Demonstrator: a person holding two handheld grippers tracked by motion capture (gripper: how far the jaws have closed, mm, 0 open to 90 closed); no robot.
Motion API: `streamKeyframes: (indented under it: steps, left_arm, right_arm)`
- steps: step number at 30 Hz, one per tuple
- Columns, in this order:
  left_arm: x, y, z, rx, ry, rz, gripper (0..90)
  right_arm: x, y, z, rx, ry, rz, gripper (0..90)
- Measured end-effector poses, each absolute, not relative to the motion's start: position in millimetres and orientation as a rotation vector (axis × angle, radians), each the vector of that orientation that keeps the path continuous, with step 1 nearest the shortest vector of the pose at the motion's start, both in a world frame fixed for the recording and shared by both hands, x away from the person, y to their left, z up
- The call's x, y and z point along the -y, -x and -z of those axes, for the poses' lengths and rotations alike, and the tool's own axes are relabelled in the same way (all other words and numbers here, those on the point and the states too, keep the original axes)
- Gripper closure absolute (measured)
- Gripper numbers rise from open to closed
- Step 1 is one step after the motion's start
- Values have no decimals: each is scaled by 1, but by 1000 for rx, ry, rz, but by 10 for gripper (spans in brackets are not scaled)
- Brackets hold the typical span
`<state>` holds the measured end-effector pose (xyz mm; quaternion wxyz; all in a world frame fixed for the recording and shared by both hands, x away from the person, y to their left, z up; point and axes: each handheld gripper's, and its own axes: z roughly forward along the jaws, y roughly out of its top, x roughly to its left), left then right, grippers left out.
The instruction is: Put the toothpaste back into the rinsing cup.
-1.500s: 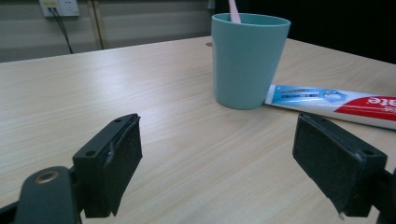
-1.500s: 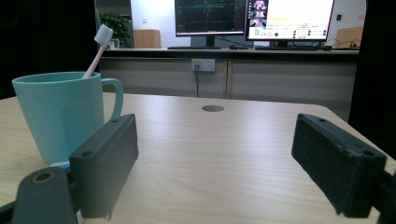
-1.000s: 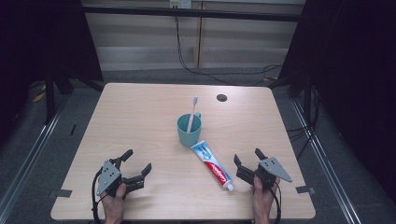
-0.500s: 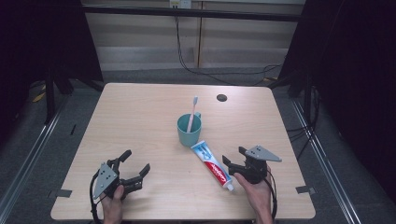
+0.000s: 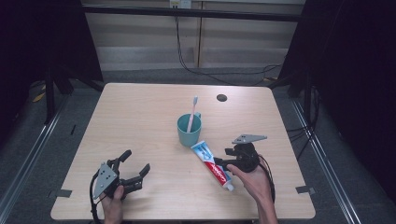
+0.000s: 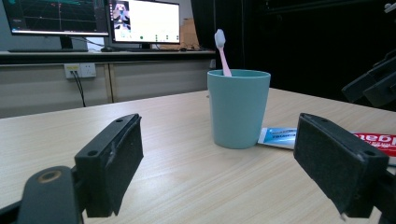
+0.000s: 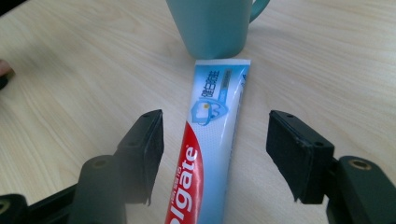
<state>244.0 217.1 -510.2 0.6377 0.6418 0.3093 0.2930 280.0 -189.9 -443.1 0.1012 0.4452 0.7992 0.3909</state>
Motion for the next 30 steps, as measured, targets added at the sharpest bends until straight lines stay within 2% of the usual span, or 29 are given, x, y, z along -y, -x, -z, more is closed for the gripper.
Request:
streamKeyframes:
  steps: [7, 23, 30]
  left_arm:
    - [-218, -244, 510, -701, -1475, -672, 157]
    - [-218, -244, 510, -701, -1472, -670, 157]
    - [-218, -244, 510, -702, -1472, -671, 157]
  right_arm:
    - [183, -295, 442, -2529, -1364, -999, 366]
    - [171, -320, 451, -2720, -1425, -787, 464]
    - [164, -331, 453, -2776, -1426, -722, 445]
